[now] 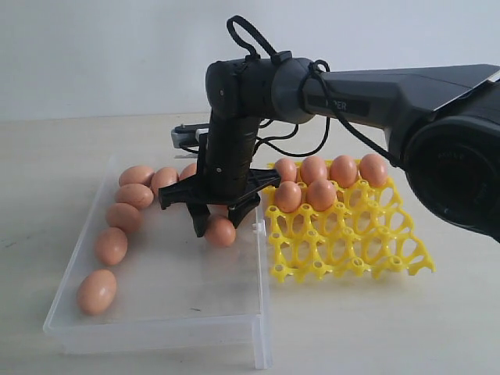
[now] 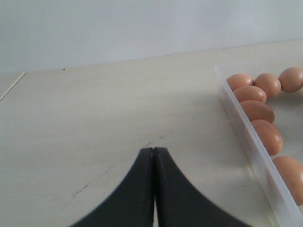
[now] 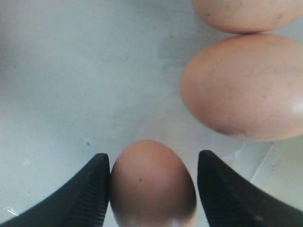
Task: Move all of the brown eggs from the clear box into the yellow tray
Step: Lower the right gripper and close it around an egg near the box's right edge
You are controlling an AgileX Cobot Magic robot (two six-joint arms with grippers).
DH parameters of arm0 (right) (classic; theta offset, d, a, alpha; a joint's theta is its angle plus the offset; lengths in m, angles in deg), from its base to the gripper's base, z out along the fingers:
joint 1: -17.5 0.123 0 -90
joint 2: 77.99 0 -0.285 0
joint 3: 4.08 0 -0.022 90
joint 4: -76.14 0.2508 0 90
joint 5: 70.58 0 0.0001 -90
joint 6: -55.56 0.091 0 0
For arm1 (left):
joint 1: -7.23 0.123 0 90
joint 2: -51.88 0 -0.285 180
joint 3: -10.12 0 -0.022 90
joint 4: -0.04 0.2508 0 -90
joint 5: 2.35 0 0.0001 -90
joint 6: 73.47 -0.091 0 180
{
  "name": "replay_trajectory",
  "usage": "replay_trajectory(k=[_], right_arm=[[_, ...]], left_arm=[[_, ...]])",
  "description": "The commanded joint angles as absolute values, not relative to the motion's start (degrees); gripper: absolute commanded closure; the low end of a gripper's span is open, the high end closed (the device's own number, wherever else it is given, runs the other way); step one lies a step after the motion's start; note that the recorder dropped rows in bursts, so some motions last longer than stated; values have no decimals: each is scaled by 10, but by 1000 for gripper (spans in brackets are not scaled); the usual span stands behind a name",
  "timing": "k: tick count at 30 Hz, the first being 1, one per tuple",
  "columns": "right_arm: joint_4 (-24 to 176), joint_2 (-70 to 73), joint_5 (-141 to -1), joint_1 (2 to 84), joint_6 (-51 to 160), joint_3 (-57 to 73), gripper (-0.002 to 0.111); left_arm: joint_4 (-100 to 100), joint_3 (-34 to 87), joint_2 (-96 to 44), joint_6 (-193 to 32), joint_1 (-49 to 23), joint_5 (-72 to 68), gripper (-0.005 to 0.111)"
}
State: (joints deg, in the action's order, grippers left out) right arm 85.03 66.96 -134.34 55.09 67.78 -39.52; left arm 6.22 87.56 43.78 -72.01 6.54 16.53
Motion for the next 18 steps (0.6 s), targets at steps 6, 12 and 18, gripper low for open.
replay_trajectory(k=[6, 12, 18], right_arm=[[845, 671, -1349, 549, 670, -399, 55], [852, 671, -1359, 549, 620, -399, 93], [850, 670, -1366, 552, 590, -399, 108]], left_arm=[[61, 873, 441, -718, 66, 157, 107], [61, 873, 441, -718, 66, 157, 107], [61, 873, 441, -718, 66, 157, 107]])
